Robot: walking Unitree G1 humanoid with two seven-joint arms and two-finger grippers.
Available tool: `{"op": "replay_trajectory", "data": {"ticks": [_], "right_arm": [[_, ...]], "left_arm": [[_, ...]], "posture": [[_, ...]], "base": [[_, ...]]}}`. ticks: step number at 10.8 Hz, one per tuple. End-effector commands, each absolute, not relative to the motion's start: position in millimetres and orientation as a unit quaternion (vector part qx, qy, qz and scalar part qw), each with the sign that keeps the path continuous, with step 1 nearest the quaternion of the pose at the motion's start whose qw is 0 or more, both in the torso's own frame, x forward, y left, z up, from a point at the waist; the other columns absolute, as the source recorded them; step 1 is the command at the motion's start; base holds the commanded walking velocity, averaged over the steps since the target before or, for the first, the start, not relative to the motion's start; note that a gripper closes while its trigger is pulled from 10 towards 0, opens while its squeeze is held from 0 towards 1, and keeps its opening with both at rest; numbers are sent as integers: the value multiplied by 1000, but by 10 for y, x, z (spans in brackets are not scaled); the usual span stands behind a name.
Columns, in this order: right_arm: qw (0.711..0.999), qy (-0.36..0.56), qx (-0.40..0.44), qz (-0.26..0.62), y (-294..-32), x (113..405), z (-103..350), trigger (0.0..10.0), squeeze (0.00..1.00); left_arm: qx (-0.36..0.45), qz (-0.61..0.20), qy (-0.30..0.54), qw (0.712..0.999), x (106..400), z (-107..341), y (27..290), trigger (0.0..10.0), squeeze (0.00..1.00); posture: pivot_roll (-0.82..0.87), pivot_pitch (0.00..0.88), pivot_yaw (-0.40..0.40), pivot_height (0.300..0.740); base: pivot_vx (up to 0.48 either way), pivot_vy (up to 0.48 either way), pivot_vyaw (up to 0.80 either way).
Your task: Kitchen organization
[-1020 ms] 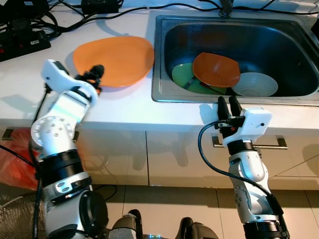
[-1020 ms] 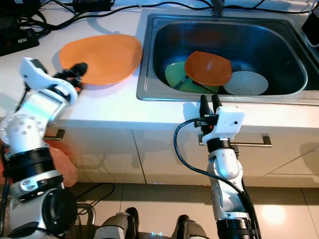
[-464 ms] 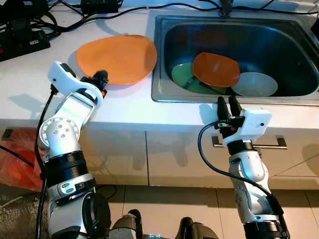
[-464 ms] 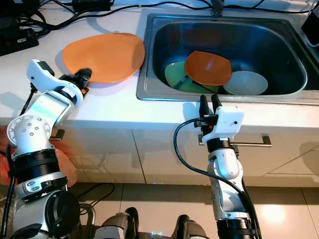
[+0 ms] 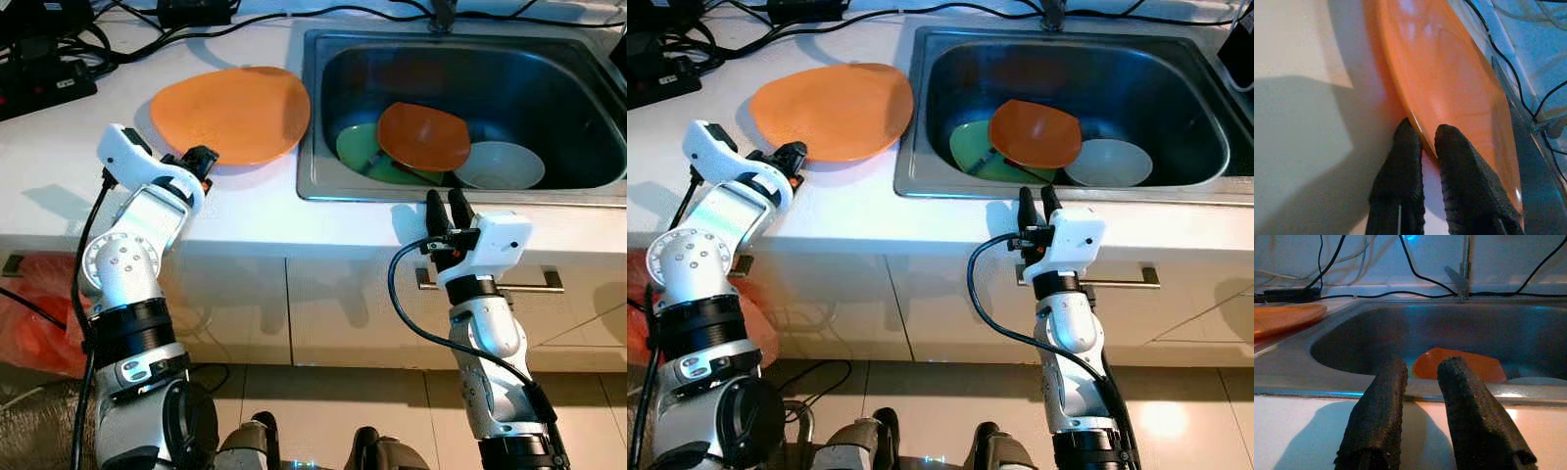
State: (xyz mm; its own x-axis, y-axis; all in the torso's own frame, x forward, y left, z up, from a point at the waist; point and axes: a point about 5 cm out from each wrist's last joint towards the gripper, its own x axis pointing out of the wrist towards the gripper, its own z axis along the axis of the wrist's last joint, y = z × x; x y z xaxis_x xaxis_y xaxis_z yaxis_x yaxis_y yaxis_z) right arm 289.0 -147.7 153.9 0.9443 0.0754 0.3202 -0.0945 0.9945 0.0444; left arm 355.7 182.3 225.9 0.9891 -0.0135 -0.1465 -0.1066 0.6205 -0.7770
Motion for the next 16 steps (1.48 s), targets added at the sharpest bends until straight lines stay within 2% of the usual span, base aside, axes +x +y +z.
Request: {"op": "replay_trajectory", "data": {"ticks": [1, 5, 8, 12, 13, 16], "right_arm": [[986, -159, 23, 45, -1480, 2885, 1549, 10000, 0], [986, -159, 22, 46, -1484, 2898, 1552, 10000, 0], [986, -159, 22, 45, -1484, 2903, 1554, 10000, 0], [986, -158, 31, 42, -1493, 2915, 1563, 10000, 0], [986, -157, 33, 43, -1489, 2922, 1566, 10000, 0], [984, -157, 72, 41, -1484, 2965, 1620, 10000, 0]], "left_arm": [[-426, 25, 93, 899, 3546, 2138, 1765, 0, 0], [-418, 22, 56, 907, 3540, 2210, 1780, 0, 0], [-449, -47, -51, 891, 3502, 2469, 1697, 0, 0], [-476, -98, -90, 869, 3457, 2498, 1570, 0, 0], [-478, -121, -97, 865, 3439, 2528, 1526, 10000, 0], [-517, -132, -135, 835, 3423, 2511, 1483, 10000, 0]], "posture": [[67, 201, 11, 740], [73, 203, 5, 740], [70, 200, 4, 740], [70, 198, 0, 740], [71, 198, -2, 740], [69, 191, -4, 740]], "base": [[0, 0, 0], [0, 0, 0], [0, 0, 0], [0, 0, 0], [0, 0, 0], [0, 0, 0]]}}
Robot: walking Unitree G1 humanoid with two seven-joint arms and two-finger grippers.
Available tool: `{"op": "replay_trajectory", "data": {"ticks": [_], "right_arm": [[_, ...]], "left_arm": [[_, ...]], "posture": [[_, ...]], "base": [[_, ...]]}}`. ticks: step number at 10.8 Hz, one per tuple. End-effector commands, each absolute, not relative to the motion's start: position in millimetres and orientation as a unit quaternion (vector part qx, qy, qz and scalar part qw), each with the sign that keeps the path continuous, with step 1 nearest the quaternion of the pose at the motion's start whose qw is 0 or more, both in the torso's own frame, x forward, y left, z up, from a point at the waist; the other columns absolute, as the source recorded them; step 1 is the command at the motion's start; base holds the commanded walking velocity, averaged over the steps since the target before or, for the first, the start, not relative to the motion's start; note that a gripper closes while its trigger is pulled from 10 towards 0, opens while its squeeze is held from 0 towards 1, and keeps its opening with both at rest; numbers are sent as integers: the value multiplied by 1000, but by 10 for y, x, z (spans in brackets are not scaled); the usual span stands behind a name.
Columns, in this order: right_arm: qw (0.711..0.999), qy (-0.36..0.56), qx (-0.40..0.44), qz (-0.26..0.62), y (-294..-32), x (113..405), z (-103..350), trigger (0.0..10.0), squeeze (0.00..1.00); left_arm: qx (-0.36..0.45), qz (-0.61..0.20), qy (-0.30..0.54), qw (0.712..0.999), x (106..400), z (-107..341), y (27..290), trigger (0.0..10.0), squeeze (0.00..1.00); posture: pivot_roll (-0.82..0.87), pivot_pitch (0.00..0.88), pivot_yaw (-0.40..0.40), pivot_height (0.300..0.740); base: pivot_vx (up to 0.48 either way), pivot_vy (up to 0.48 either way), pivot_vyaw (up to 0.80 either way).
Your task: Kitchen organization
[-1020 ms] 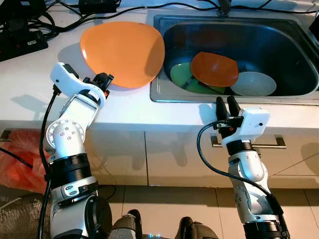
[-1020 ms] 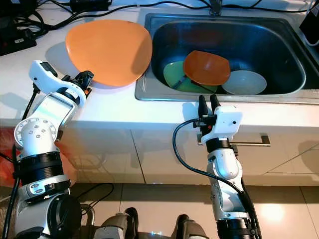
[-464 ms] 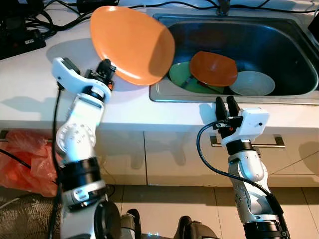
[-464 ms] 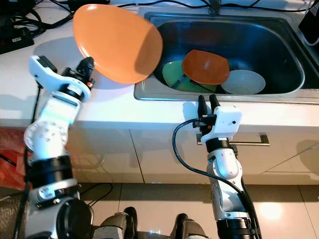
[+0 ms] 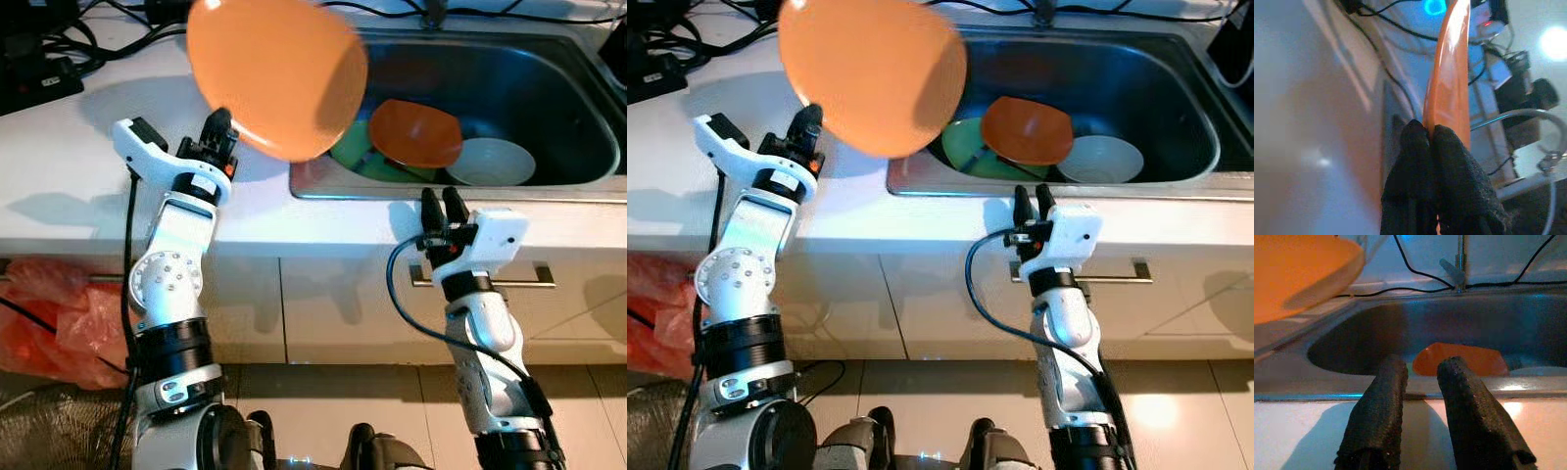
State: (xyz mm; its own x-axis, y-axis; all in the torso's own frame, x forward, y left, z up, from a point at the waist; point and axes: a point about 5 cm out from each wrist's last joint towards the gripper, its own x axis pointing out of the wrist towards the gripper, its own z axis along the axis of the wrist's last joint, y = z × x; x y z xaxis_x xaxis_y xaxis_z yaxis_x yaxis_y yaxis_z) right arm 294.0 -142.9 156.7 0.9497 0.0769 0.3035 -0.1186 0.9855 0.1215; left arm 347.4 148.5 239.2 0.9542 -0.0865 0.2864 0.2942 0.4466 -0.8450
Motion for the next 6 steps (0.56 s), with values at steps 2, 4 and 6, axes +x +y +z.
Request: {"op": "replay_trajectory", "data": {"ticks": [2, 4, 6], "right_arm": [[973, -161, 162, 37, -1492, 3026, 1761, 10000, 0], [957, -175, 226, 55, -1435, 3091, 1972, 10000, 0], [947, -181, 254, 71, -1394, 3126, 2070, 10000, 0]], "left_arm": [[-521, -152, -144, 827, 3410, 2528, 1411, 10000, 0], [-519, -168, -136, 827, 3406, 2511, 1313, 10000, 0], [-519, -182, -128, 825, 3402, 2485, 1244, 10000, 0]], "posture": [[66, 187, -4, 740], [64, 181, -3, 740], [65, 176, -4, 740]], "base": [[0, 0, 0], [0, 0, 0], [0, 0, 0]]}}
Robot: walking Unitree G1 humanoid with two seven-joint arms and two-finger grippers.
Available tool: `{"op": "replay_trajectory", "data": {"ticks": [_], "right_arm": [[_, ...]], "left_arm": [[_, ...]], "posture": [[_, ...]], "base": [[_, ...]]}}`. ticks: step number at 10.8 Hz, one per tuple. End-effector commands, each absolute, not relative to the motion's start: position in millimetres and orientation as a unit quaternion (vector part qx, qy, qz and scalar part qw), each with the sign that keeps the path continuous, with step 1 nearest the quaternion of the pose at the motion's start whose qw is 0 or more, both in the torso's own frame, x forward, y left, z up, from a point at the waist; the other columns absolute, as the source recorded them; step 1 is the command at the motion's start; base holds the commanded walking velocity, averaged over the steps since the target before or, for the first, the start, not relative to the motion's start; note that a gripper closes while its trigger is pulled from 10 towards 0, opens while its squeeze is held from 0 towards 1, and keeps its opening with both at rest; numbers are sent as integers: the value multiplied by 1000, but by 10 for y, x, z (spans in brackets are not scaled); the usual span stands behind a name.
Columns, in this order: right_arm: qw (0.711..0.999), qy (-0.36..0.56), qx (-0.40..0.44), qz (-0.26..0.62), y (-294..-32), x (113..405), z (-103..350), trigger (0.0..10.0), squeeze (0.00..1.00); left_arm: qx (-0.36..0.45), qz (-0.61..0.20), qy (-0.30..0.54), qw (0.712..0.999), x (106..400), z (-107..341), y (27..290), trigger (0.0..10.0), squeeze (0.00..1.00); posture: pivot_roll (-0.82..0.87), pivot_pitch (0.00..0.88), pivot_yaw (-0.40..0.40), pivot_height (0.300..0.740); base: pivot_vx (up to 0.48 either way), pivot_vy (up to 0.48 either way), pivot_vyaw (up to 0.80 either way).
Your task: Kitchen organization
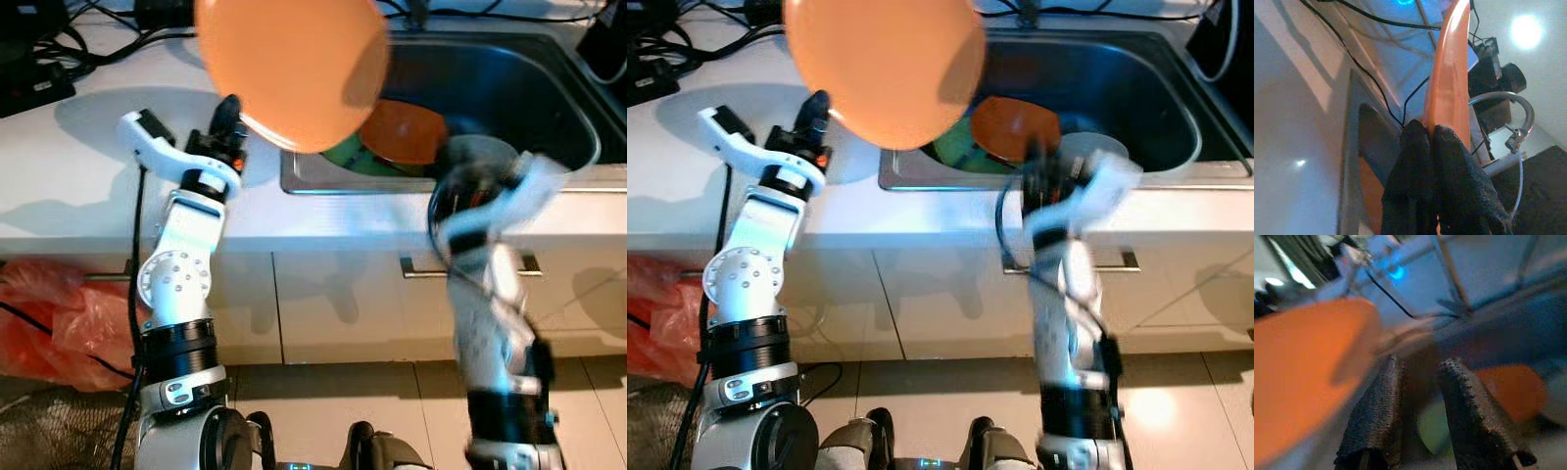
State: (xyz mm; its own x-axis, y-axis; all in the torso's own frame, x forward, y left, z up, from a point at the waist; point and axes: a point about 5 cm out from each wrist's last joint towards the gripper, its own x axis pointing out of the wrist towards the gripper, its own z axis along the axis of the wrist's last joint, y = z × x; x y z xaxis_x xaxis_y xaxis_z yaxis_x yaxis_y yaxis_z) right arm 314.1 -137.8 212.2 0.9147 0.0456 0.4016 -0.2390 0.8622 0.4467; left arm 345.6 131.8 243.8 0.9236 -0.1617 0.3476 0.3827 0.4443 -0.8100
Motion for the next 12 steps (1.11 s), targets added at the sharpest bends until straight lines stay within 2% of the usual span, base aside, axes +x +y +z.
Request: {"op": "replay_trajectory", "data": {"ticks": [1, 2, 7, 12], "right_arm": [[944, -181, 266, 78, -1377, 3133, 2092, 10000, 0], [935, -179, 292, 91, -1348, 3150, 2138, 10000, 0], [922, -164, 320, 145, -1195, 3153, 2159, 10000, 0], [919, -160, 326, 154, -1174, 3161, 2158, 10000, 0]], "left_arm": [[-517, -190, -124, 826, 3397, 2478, 1209, 10000, 0], [-511, -207, -112, 827, 3386, 2458, 1137, 10000, 0], [-501, -284, -87, 813, 3283, 2458, 881, 10000, 0], [-498, -302, -84, 809, 3244, 2470, 829, 10000, 0]], "posture": [[68, 174, -4, 740], [69, 172, -4, 740], [80, 176, -6, 740], [81, 186, -6, 740]], "base": [[0, 0, 0], [0, 0, 0], [0, 0, 0], [0, 0, 0]]}}
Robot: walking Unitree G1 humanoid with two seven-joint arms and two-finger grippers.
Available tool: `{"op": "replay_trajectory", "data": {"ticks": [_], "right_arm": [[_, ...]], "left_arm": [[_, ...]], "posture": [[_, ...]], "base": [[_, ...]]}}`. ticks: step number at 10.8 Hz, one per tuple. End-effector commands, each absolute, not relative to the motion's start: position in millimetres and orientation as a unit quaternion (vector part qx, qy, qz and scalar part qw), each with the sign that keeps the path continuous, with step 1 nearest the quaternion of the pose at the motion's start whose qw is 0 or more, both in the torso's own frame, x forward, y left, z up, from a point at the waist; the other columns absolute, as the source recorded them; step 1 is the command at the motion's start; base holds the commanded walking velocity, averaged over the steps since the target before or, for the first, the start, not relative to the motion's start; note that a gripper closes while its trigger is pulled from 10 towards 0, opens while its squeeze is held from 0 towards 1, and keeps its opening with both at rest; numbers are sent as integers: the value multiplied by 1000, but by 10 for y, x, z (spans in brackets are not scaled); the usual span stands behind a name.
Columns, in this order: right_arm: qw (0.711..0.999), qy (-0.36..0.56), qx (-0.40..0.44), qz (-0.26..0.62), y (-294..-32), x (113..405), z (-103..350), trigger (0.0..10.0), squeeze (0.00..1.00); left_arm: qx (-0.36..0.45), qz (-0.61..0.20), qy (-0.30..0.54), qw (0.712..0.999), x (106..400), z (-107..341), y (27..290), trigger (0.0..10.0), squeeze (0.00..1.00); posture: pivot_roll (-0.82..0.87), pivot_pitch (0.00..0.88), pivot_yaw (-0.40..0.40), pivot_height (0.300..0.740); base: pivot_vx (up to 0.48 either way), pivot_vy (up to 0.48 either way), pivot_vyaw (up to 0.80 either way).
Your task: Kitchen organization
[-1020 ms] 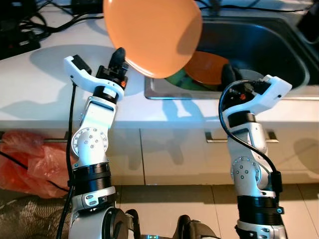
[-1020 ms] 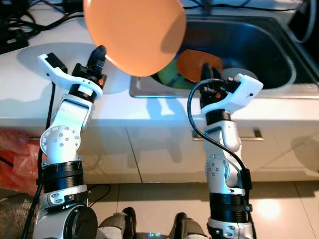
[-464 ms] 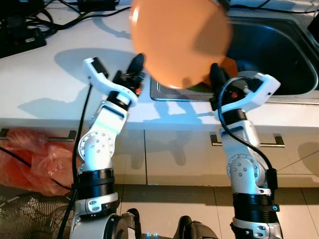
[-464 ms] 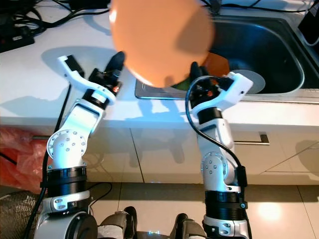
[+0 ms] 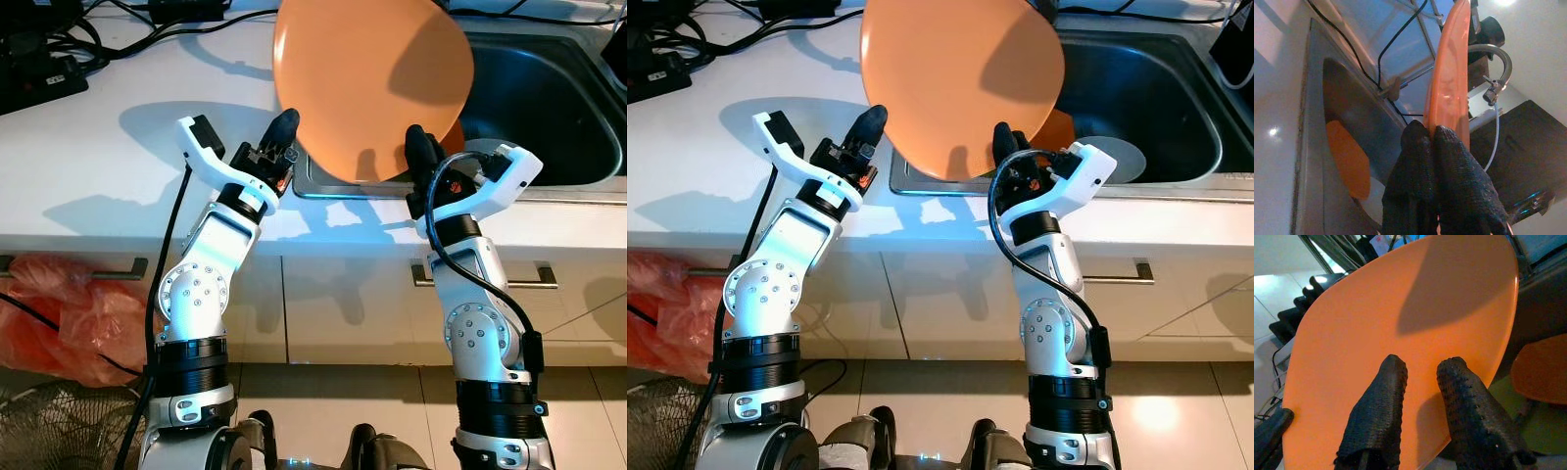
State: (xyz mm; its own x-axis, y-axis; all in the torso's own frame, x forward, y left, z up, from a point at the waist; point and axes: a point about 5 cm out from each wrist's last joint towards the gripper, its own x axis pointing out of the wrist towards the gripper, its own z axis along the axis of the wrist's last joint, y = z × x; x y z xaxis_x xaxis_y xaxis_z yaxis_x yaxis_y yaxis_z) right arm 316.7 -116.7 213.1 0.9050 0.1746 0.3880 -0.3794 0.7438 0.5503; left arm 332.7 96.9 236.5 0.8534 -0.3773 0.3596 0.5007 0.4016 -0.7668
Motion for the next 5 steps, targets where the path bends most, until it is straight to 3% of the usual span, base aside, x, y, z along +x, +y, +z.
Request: {"op": "replay_trajectory", "data": {"ticks": [1, 5], "right_arm": [[918, -159, 330, 153, -1177, 3163, 2153, 10000, 0], [921, -157, 329, 140, -1198, 3167, 2140, 10000, 0]], "left_arm": [[-497, -304, -84, 808, 3237, 2473, 828, 10000, 0], [-492, -287, -88, 817, 3261, 2450, 885, 10000, 0]], "posture": [[82, 186, -5, 740], [86, 189, -9, 740]], "base": [[0, 0, 0], [0, 0, 0]]}}
